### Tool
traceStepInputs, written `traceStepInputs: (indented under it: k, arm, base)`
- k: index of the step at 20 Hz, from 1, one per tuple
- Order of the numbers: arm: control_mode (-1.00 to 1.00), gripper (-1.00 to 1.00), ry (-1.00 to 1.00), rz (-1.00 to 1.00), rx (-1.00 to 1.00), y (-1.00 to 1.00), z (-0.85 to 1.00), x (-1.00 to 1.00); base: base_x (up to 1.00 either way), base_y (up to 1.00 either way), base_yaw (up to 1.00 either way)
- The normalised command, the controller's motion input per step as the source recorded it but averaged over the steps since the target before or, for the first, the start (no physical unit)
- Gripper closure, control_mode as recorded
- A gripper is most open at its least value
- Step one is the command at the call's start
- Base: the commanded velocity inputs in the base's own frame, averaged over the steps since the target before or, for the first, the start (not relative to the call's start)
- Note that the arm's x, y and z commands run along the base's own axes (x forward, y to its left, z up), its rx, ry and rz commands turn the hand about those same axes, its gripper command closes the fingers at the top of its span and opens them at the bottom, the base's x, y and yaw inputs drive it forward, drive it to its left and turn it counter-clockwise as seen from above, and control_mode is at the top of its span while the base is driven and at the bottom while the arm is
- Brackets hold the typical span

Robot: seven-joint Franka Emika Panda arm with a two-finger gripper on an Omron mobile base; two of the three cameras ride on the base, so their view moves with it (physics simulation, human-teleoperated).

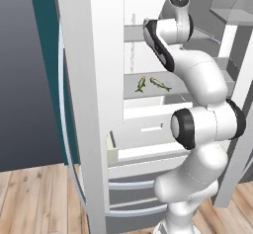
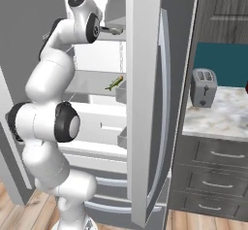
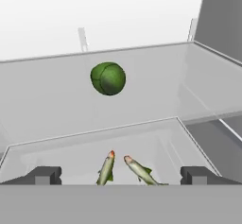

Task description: Gather the potato and avocado from the fridge and place them on a tray on the dining counter. Then gather the fishs from the fridge and place them on the other tray.

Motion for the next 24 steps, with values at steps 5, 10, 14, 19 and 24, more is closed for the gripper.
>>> traceStepInputs:
  k: [5,10,14,19,24]
  arm:
    - [-1.0,-1.0,0.0,0.0,0.0,-0.06,-0.02,0.49]
    - [-1.0,-1.0,0.0,0.0,0.0,-0.01,-0.01,0.48]
    - [-1.0,-1.0,0.0,0.0,0.0,0.0,-0.12,0.41]
    - [-1.0,-1.0,0.0,0.0,0.0,0.0,-0.11,0.42]
    - [-1.0,-1.0,0.0,0.0,0.0,-0.01,-0.05,0.44]
  base:
    - [0.0,0.0,0.0]
    - [0.0,0.0,0.0]
    - [0.0,0.0,0.0]
    - [0.0,0.0,0.0]
    - [0.0,0.0,0.0]
